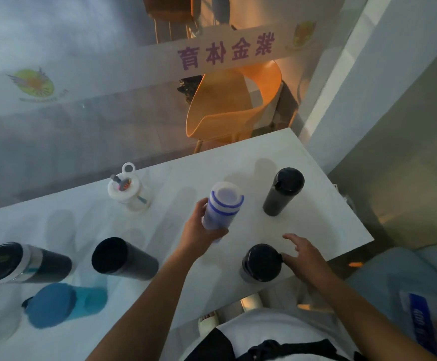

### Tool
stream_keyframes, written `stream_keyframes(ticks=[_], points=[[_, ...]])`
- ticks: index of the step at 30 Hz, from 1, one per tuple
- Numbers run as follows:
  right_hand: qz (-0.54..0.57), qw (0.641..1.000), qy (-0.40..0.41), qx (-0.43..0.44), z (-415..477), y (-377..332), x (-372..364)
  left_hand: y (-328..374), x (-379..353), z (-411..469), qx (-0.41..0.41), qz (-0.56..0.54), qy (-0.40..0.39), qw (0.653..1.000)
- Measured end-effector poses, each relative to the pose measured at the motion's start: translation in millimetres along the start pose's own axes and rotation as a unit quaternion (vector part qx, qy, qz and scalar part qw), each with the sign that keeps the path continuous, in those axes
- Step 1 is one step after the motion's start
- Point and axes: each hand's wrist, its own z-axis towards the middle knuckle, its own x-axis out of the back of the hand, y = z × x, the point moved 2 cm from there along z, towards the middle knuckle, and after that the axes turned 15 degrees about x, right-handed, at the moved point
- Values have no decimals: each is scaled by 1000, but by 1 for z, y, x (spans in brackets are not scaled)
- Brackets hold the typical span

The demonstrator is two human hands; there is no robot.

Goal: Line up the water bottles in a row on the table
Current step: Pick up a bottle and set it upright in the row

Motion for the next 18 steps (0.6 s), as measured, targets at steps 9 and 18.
stream_keyframes(ticks=[9,18], points=[[-39,999,-13,-2,-8,-5,-3,-59,-15,-24,5,-136,46,990],[-81,994,-44,-61,-52,25,-28,-71,-10,-41,6,-78,78,994]])
